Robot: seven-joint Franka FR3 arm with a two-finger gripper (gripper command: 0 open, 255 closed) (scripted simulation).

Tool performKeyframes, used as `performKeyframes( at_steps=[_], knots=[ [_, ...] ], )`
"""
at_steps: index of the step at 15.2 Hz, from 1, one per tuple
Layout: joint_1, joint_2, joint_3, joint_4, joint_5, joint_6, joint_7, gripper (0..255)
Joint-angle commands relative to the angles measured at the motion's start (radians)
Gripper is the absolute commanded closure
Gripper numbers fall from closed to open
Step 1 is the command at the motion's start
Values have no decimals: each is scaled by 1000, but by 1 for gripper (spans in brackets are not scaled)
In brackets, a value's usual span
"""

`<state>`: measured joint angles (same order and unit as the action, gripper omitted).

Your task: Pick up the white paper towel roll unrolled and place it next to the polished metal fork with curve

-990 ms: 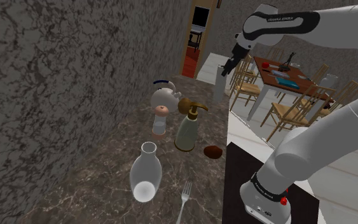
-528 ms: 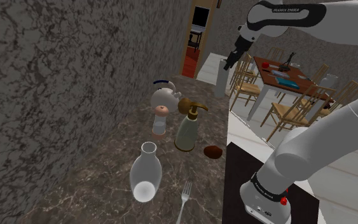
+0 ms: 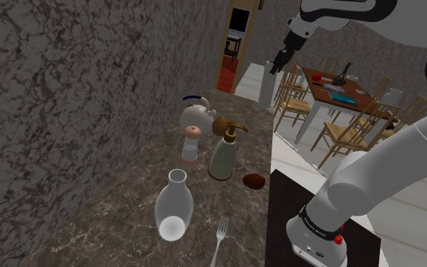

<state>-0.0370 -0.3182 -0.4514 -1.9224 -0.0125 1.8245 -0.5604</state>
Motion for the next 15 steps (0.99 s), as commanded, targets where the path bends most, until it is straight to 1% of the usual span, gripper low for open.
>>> performKeyframes(
  at_steps=[1,10,15],
  knots=[
    [2,5,1,31,2,-27,2,255],
    [9,41,-2,184,16,-147,2,255],
    [25,-89,108,56,-24,-138,137,255]
  ],
)
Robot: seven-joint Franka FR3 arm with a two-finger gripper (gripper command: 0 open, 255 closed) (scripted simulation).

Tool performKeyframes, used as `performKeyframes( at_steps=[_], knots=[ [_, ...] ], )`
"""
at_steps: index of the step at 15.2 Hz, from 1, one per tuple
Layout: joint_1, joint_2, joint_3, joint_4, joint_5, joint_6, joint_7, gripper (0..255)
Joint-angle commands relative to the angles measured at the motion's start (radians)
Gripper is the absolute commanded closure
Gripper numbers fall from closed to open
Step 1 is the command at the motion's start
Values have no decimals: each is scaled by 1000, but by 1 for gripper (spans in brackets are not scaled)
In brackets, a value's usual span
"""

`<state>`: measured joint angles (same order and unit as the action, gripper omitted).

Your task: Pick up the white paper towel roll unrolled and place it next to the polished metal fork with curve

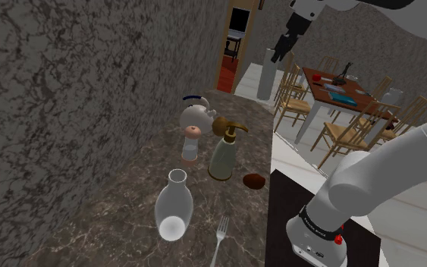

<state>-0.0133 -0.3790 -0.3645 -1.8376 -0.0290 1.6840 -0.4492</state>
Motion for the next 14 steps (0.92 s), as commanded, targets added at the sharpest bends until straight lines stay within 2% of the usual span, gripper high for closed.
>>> performKeyframes(
  at_steps=[1,7,14],
  knots=[
    [5,-50,42,-51,-11,3,52,255],
    [25,-160,169,-156,-10,-2,201,255],
    [58,-240,314,-225,23,-14,369,255]
  ],
)
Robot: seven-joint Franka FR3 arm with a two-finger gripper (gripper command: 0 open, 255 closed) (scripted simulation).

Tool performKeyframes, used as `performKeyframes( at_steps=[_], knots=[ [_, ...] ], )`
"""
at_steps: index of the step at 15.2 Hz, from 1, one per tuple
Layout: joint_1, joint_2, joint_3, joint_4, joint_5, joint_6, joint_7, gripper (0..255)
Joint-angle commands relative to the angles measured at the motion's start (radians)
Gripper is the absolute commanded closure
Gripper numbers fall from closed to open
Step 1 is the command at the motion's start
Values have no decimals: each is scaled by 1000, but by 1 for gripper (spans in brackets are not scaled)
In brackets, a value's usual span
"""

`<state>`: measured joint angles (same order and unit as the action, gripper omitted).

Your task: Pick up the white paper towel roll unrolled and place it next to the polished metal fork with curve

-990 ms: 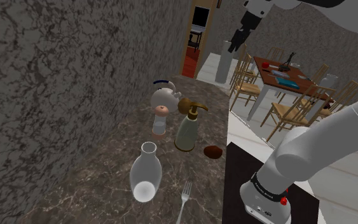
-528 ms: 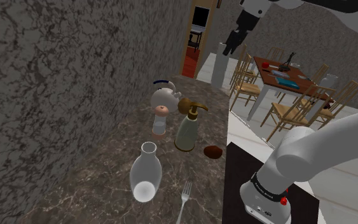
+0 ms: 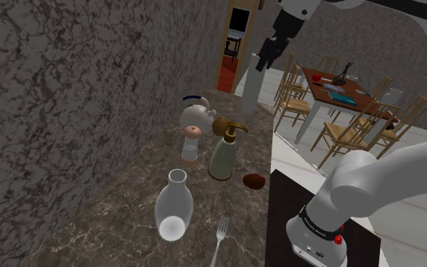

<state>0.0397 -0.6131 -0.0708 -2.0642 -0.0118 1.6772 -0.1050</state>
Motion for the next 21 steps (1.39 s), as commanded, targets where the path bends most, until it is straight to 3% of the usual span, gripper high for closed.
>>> performKeyframes(
  at_steps=[1,10,18,21],
  knots=[
    [11,-13,42,-4,13,-9,49,255],
    [61,-30,231,-5,78,-20,266,255],
    [94,29,407,69,122,-24,464,255],
    [98,28,426,45,128,1,483,255]
  ],
)
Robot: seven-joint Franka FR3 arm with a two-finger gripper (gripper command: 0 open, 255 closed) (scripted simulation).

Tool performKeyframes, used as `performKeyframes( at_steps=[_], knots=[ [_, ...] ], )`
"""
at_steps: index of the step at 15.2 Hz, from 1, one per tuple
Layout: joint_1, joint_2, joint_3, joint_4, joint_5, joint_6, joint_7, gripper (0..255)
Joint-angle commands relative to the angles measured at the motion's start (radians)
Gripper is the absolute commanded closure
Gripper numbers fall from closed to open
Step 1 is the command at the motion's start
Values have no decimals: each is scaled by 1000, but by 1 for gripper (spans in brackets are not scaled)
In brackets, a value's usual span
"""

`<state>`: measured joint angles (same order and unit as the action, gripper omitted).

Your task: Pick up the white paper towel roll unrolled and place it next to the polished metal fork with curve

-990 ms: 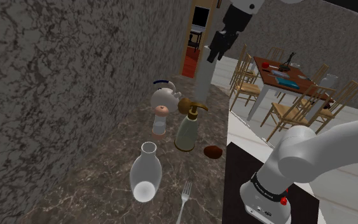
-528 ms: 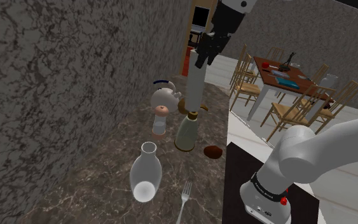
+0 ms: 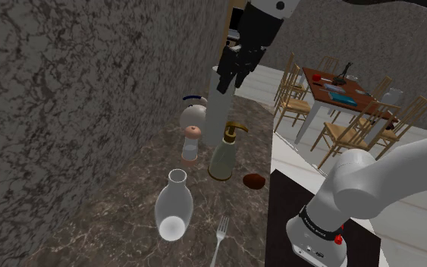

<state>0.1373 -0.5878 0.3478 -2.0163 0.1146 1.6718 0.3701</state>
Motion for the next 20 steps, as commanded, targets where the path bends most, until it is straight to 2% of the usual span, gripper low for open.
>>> performKeyframes(
  at_steps=[1,20],
  knots=[
    [2,-2,8,-21,3,20,8,255],
    [25,-56,34,-316,35,261,8,255]
  ],
)
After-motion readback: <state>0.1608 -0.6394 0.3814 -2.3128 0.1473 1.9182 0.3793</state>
